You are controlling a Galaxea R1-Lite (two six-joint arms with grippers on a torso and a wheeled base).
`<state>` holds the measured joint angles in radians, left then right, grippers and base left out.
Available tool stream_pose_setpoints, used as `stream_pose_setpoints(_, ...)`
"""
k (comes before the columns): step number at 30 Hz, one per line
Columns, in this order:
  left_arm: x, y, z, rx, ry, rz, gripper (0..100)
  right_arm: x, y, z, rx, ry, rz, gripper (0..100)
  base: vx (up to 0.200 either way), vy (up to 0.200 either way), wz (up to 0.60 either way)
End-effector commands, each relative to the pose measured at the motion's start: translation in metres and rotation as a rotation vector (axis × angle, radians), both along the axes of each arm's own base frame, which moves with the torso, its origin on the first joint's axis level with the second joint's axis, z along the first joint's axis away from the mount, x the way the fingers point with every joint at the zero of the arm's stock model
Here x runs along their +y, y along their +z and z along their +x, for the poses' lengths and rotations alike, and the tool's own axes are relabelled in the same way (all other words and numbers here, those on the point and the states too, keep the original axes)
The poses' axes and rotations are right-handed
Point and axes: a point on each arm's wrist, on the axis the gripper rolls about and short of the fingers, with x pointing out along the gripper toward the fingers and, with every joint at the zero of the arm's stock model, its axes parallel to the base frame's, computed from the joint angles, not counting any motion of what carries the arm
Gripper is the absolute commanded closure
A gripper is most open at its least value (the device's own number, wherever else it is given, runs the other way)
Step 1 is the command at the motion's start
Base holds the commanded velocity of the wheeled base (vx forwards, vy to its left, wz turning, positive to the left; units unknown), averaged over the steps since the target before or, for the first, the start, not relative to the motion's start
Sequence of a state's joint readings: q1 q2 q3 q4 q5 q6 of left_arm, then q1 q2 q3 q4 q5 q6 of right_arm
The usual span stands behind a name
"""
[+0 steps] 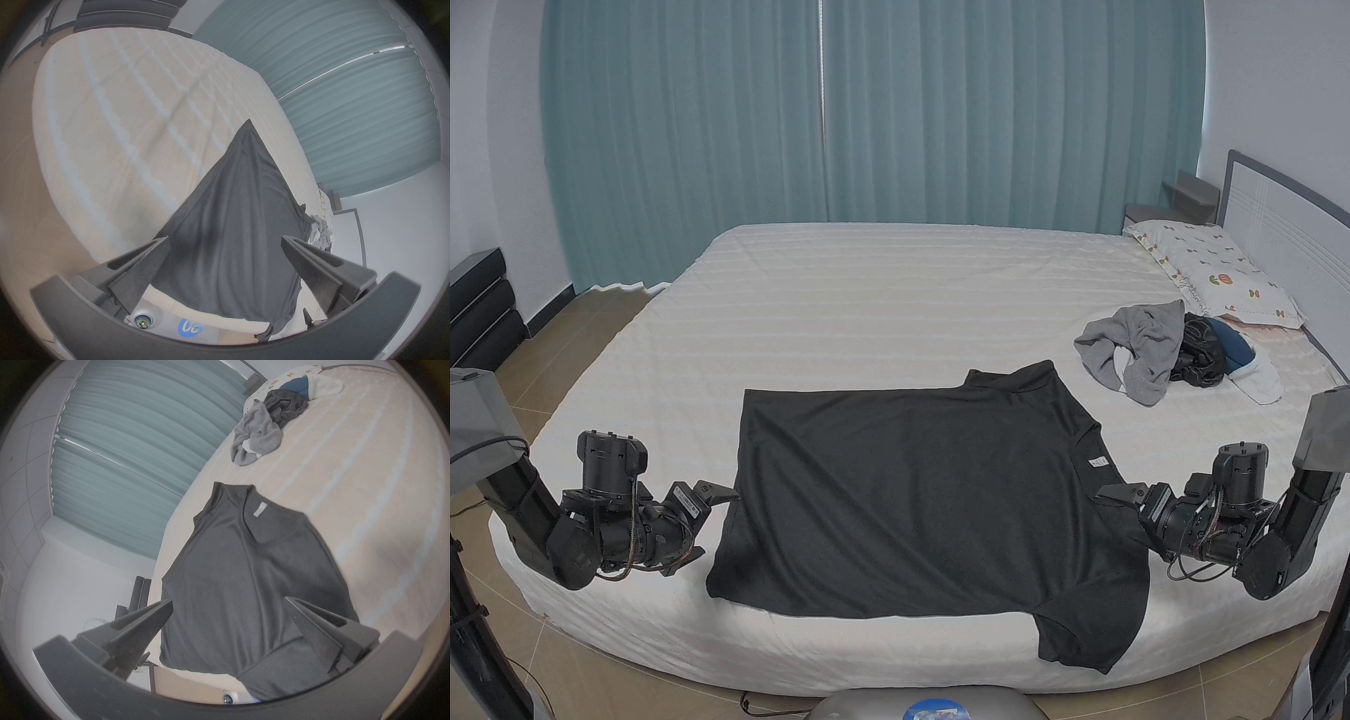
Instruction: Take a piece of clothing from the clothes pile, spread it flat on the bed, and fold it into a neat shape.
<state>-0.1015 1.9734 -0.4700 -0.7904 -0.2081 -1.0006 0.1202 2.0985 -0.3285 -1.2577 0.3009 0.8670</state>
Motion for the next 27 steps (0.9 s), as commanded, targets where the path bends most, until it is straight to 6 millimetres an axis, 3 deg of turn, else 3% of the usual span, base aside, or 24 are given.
stream_pose_setpoints(1,-0.0006,0.0001,-0.0023,0.005,-0.001,-0.003,0,0.0008,-0.0007,-0.0029,0.01,0.003,0.0,0,0.0,0.0,0.0)
stream_pose_setpoints(4,-0.0007,0.0018,-0.0012,0.002,0.015,-0.021,0,0.0028,-0.001,-0.0039,0.013,0.01,0.001,0,0.0,0.0,0.0)
stream_pose_setpoints(16,-0.0065,0.0028,-0.0033,0.002,-0.004,-0.025,0,0.0032,-0.0002,-0.0041,0.01,0.013,0.0,0,0.0,-0.2,0.0)
stream_pose_setpoints(27,-0.007,0.0082,-0.0092,-0.01,-0.006,-0.025,0,0.006,0.0,-0.0049,0.01,0.022,-0.001,0,0.0,0.0,0.0)
